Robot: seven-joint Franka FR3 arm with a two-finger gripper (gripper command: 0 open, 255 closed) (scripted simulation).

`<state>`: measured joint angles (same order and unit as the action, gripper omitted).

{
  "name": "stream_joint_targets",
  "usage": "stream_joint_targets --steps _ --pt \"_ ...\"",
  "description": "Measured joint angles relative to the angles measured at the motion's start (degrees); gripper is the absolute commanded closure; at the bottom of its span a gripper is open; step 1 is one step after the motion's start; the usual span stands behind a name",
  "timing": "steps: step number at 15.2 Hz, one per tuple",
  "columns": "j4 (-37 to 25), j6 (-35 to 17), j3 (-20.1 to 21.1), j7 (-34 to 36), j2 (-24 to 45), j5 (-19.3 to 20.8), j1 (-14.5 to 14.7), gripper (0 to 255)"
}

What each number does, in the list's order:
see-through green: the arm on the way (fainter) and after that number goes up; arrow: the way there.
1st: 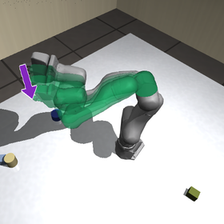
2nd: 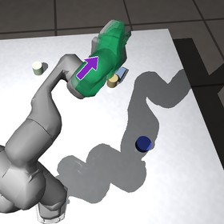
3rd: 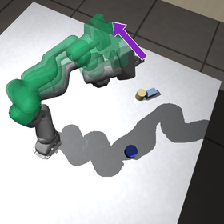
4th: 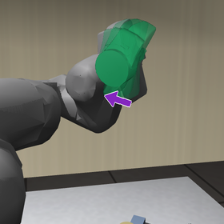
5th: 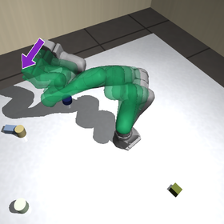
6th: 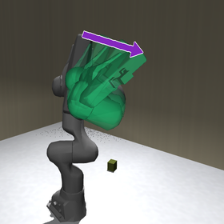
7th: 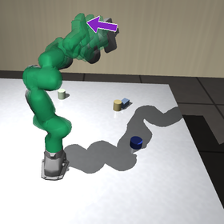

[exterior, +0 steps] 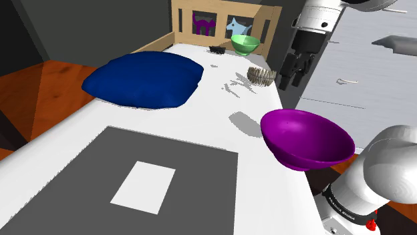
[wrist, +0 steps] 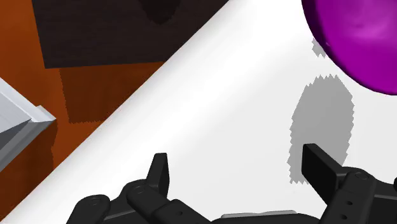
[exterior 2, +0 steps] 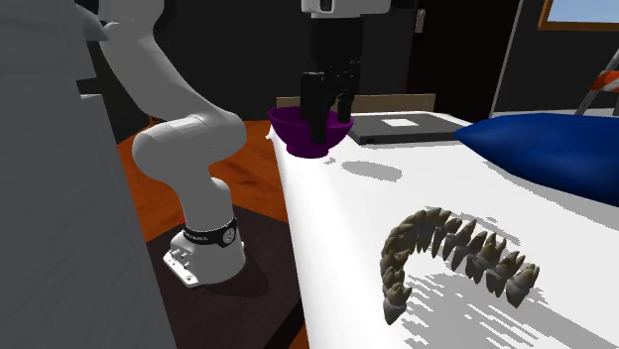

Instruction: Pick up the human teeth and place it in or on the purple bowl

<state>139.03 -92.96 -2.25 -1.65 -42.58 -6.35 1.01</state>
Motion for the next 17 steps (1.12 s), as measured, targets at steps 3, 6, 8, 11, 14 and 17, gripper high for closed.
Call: stream_joint_targets --steps 3,6,8,11,14,17 --pt "-2.1 -0.8 -1.0 -0.8 2.9 0.2 -0.3 0" --pt "-6.0 -2.5 -2.9 -2.4 8.6 0.4 -0.9 0" --pt "-8.8 -3.5 -4.4 -3.8 12.6 0.4 -1.2 0" --pt "-14.3 -4.7 -6.6 -5.8 19.6 -0.2 -1.6 0" --pt "-20.5 -4.5 -8.7 -7.8 26.0 -1.2 -2.1 0" --pt "-25.9 -4.8 -10.3 -9.5 32.1 -2.7 -2.5 0"
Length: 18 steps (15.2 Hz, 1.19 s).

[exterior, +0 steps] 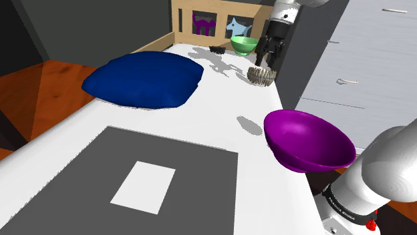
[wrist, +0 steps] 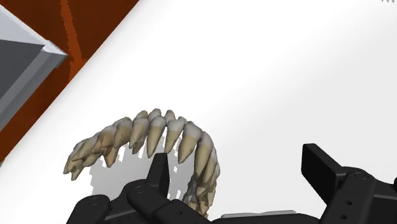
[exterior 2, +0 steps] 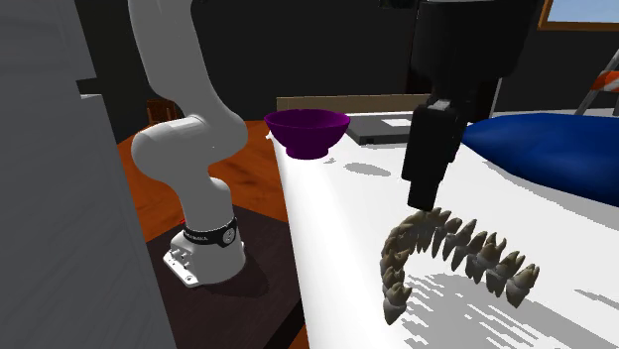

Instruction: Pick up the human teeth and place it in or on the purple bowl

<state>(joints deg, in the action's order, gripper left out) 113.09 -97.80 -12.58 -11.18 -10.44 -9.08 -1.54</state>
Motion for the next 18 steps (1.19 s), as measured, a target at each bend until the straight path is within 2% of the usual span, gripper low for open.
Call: stream_joint_targets --steps 2,4,10,16,17,18 --pt "-4.2 0.5 -1.2 -1.4 4.1 -1.1 -0.6 0" --pt "-5.1 0.0 -1.4 -1.8 5.7 -1.6 -0.6 0" --pt "-1.2 -4.1 -1.1 -2.0 5.8 -2.0 -0.4 0" --pt "-0.6 -4.8 -1.0 -2.1 5.9 -2.0 -0.3 0" --pt "-0.6 -4.8 -1.0 -2.1 5.9 -2.0 -0.3 255" --pt "-0.6 -4.8 -1.0 -2.1 5.9 -2.0 -0.3 255"
